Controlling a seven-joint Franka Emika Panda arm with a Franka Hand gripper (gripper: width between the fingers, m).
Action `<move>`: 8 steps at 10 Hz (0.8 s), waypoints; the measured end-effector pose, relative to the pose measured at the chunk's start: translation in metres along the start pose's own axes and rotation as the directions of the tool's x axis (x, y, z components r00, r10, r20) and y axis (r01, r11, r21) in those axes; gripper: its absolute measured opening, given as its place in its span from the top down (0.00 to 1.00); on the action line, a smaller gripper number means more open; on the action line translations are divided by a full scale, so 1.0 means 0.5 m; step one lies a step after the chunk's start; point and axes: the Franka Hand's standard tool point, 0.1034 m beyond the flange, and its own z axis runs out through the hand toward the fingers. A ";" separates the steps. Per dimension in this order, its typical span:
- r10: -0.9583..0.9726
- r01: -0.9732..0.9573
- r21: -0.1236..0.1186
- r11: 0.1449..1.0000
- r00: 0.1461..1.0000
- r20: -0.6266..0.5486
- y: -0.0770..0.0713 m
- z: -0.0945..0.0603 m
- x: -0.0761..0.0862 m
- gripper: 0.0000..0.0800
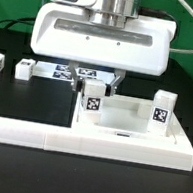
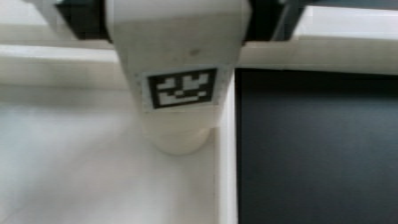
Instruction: Assemble square table
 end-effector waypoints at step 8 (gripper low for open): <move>0.487 -0.487 -0.024 0.873 0.874 -0.010 0.020 0.002 -0.006 0.63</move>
Offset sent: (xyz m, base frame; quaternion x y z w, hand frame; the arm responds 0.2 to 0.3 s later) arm 0.0052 -0.0137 -0.0005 0.0026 0.0006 0.2299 0.9732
